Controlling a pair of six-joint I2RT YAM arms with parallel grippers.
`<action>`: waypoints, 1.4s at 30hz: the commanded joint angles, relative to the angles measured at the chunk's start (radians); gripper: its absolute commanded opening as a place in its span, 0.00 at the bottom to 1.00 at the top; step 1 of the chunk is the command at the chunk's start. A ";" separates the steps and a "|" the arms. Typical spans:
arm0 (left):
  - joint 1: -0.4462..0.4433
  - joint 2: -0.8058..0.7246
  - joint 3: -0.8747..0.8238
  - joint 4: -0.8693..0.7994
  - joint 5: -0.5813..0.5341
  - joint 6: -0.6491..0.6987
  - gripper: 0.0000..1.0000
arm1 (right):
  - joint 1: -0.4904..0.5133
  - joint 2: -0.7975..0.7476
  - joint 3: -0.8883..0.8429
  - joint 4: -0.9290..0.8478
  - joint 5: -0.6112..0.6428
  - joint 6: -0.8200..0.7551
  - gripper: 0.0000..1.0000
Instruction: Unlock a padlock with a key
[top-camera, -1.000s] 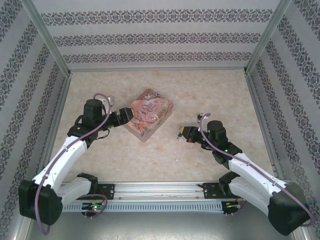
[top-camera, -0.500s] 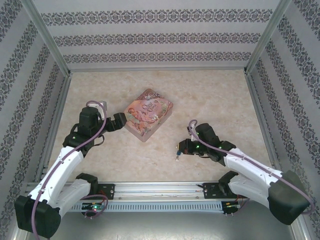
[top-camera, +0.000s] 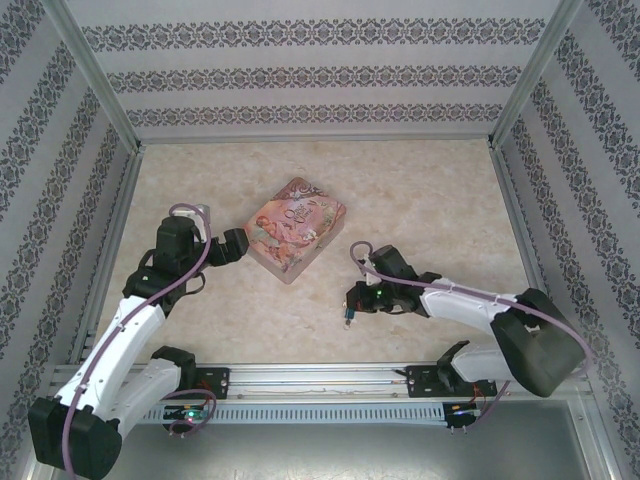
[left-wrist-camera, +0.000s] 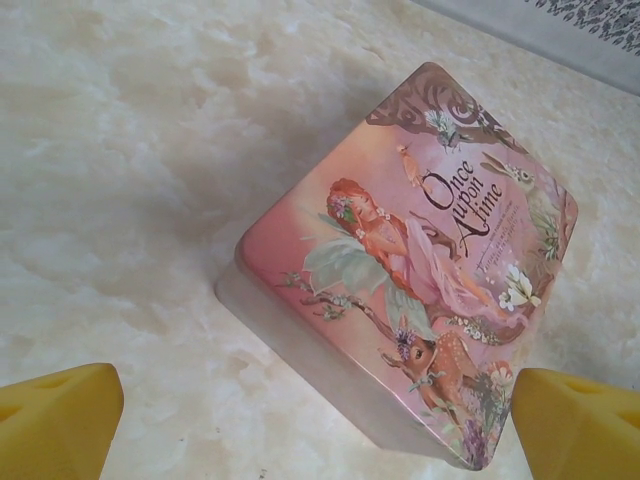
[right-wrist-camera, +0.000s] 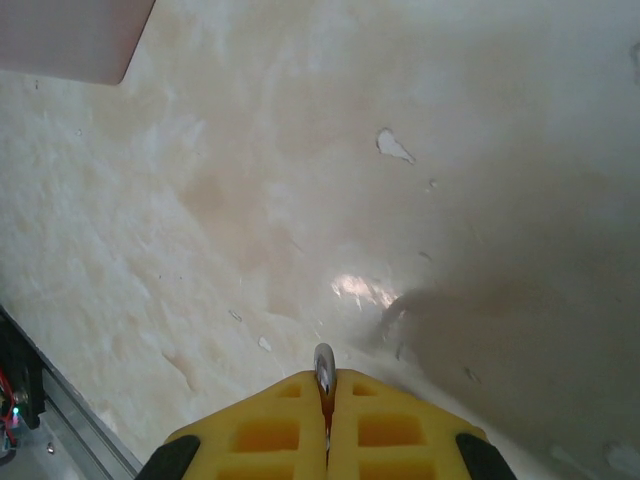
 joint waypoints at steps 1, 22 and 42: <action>0.018 -0.017 0.008 -0.044 -0.018 0.033 0.99 | 0.014 0.043 0.031 0.072 -0.036 -0.011 0.00; 0.022 -0.051 -0.009 -0.041 -0.027 0.013 0.99 | -0.020 0.103 0.037 0.122 -0.052 -0.047 0.29; 0.049 -0.075 -0.041 0.031 -0.200 0.070 0.99 | -0.279 -0.328 0.071 -0.130 0.128 -0.258 0.48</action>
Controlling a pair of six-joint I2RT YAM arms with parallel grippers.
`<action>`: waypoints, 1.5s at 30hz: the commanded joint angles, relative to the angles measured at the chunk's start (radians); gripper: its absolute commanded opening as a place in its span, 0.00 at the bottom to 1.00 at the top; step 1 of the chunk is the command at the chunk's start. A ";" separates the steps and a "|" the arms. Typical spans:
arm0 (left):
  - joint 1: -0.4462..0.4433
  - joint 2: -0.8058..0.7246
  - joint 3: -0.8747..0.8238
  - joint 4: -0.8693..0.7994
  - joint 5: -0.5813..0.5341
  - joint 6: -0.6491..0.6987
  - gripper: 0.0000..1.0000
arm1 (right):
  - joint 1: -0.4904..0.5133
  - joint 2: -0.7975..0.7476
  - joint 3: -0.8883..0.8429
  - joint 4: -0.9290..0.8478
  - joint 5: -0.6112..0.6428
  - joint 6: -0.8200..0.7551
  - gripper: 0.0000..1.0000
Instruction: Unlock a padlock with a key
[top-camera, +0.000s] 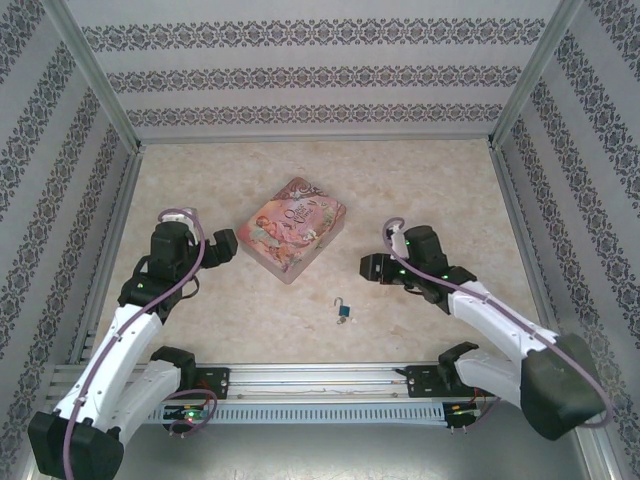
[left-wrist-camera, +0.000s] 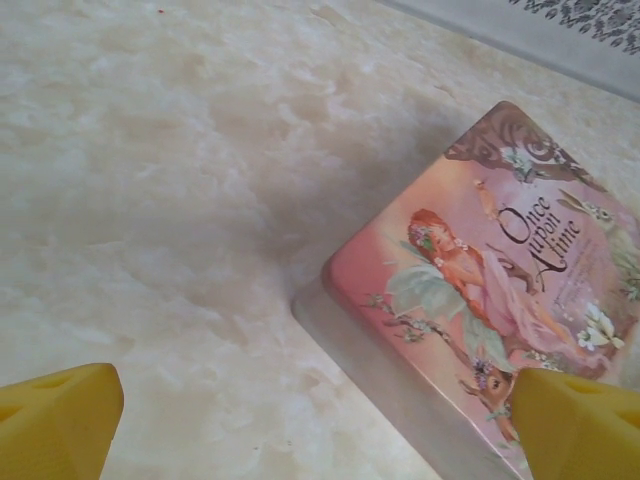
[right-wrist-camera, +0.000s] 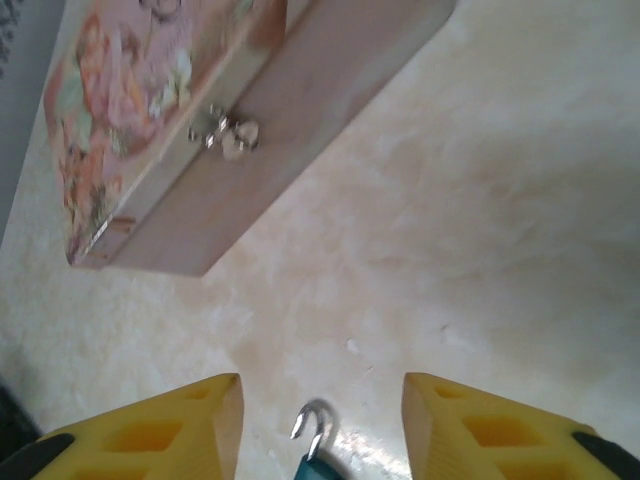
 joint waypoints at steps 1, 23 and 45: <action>0.023 -0.014 -0.018 0.058 -0.071 0.057 0.99 | -0.050 -0.070 0.029 -0.062 0.097 -0.101 0.51; 0.135 0.100 -0.212 0.517 -0.382 0.304 0.99 | -0.356 0.098 -0.135 0.592 0.322 -0.531 0.98; 0.174 0.440 -0.362 1.090 -0.242 0.378 0.99 | -0.420 0.482 -0.160 1.097 0.204 -0.489 0.98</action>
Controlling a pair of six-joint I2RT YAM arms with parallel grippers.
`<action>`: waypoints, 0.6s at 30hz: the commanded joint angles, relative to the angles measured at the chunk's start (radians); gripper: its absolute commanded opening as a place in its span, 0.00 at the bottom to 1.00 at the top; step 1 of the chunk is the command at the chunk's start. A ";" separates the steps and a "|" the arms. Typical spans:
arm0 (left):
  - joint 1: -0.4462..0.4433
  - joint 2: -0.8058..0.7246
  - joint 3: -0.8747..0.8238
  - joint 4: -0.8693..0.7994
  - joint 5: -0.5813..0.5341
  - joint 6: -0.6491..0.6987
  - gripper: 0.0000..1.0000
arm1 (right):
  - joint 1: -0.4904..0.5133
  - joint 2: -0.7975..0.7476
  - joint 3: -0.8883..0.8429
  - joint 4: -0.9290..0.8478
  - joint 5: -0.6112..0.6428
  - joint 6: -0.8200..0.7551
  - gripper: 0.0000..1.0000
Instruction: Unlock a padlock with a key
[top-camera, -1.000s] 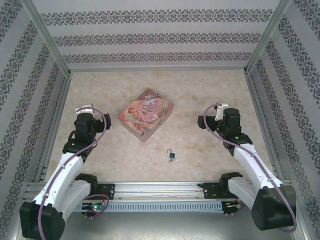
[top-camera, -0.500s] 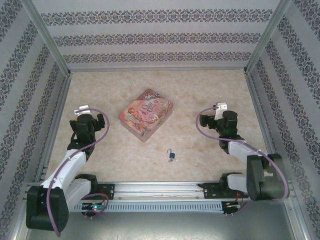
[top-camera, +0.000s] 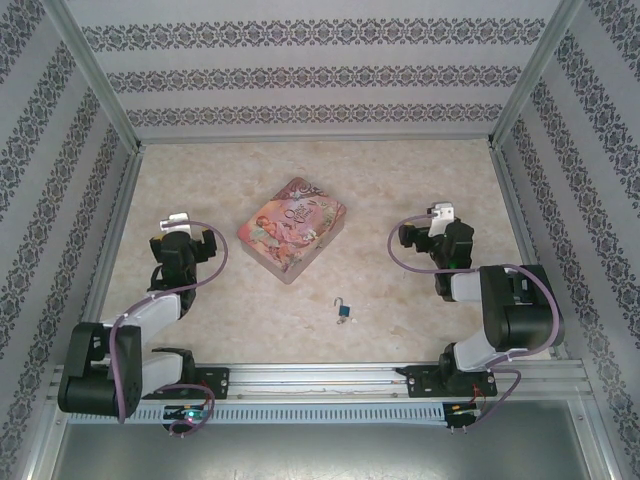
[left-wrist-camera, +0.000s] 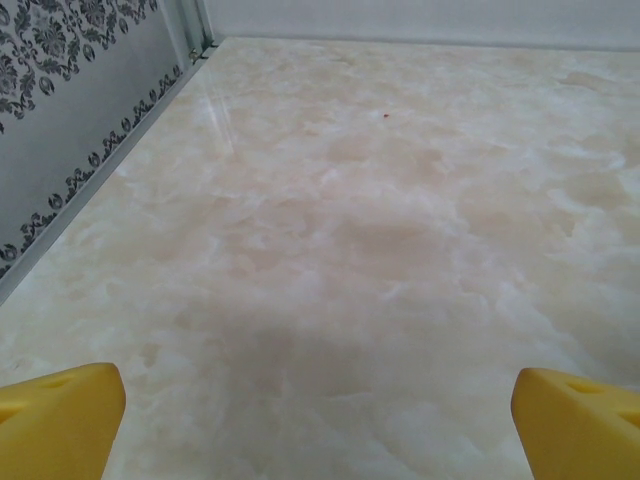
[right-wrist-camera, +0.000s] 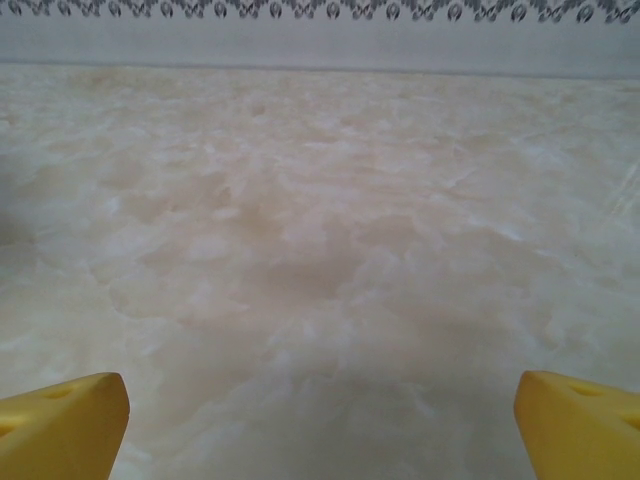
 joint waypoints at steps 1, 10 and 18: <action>0.014 0.053 -0.027 0.183 0.052 0.032 0.99 | -0.017 0.004 0.004 0.063 -0.047 0.024 0.98; 0.021 0.233 -0.041 0.449 0.169 0.026 0.99 | -0.024 0.004 -0.009 0.089 -0.088 0.016 0.99; 0.024 0.379 -0.035 0.573 0.173 0.018 0.99 | -0.024 0.008 0.008 0.060 -0.030 0.037 0.98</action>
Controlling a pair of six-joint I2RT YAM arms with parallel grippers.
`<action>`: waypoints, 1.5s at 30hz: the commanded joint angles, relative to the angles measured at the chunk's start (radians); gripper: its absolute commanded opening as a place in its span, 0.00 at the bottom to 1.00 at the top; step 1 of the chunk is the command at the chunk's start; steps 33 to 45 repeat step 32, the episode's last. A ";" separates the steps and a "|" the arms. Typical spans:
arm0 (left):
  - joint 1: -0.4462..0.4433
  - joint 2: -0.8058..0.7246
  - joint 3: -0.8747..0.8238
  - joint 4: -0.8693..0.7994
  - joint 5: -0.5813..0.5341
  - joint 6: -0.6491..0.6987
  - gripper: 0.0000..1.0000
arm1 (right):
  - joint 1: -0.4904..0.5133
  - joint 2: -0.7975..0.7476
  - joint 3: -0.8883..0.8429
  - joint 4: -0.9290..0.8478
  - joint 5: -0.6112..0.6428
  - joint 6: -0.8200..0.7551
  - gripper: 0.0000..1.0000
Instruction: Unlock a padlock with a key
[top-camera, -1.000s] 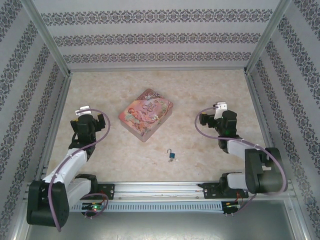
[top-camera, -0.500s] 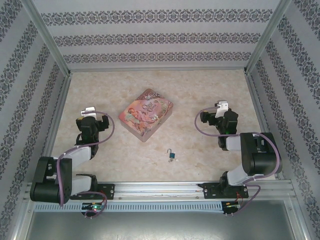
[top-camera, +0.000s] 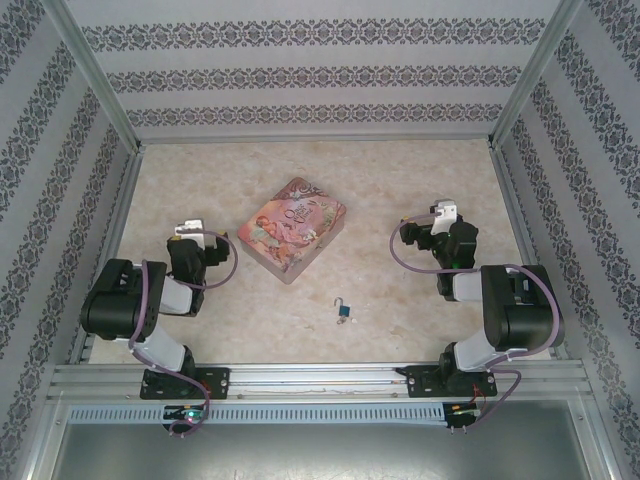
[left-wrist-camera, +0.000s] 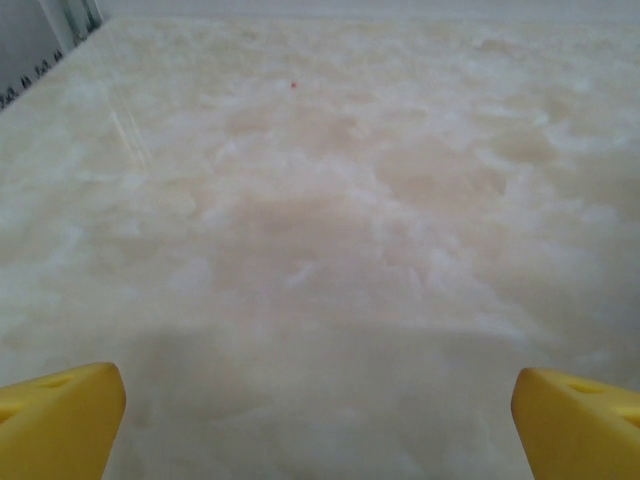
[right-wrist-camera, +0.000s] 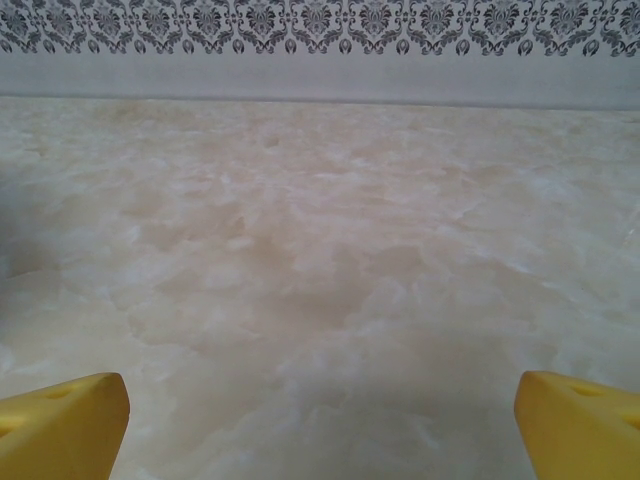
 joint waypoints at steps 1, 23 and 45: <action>0.019 -0.005 0.049 0.056 0.019 0.005 0.99 | -0.006 0.006 0.009 0.014 0.039 0.033 0.98; 0.016 -0.013 0.121 -0.097 0.100 0.042 0.99 | 0.012 0.003 0.014 -0.002 0.090 0.026 0.98; 0.016 -0.012 0.120 -0.094 0.100 0.042 0.99 | 0.016 0.002 0.017 -0.006 0.097 0.026 0.98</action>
